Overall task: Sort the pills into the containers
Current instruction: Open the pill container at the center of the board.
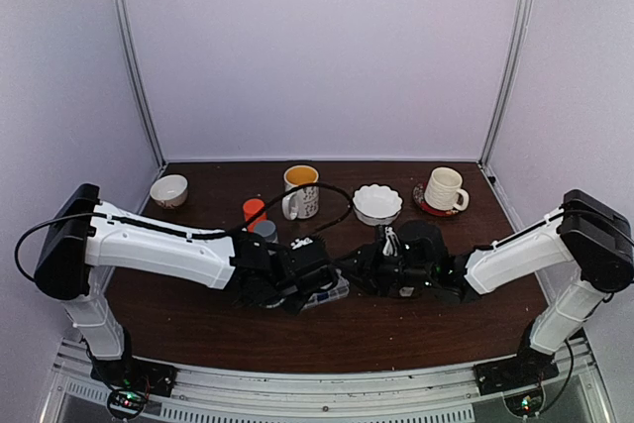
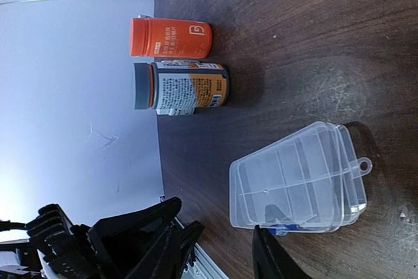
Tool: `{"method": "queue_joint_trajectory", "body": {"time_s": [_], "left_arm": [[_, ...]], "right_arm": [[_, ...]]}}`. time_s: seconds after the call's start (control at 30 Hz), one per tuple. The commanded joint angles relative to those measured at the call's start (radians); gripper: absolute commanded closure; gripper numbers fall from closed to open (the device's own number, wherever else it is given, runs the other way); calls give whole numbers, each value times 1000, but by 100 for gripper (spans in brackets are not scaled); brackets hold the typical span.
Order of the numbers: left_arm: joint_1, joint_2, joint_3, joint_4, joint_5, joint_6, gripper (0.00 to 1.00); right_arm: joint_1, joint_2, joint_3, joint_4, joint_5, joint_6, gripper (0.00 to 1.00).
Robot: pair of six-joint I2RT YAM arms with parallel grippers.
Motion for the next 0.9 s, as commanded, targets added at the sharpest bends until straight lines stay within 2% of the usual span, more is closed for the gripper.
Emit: {"method": "queue_joint_trajectory", "body": {"time_s": [0.0, 0.17, 0.3, 0.4, 0.57, 0.87], "left_arm": [[7, -51, -36, 76, 43, 29, 62], [20, -75, -74, 129, 132, 98, 43], [27, -86, -88, 147, 170, 147, 31], [31, -83, -87, 148, 186, 173, 24], [41, -86, -91, 140, 190, 181, 21], [42, -88, -96, 138, 191, 175, 21]], "right_arm": [[-4, -14, -39, 3, 26, -18, 58], [-4, -23, -99, 29, 47, -13, 43], [-4, 12, -116, 95, 40, 8, 41], [-4, 51, -115, 160, 26, 28, 36], [-2, 102, -90, 197, 15, 41, 32], [-2, 128, -56, 211, 2, 47, 32]]}}
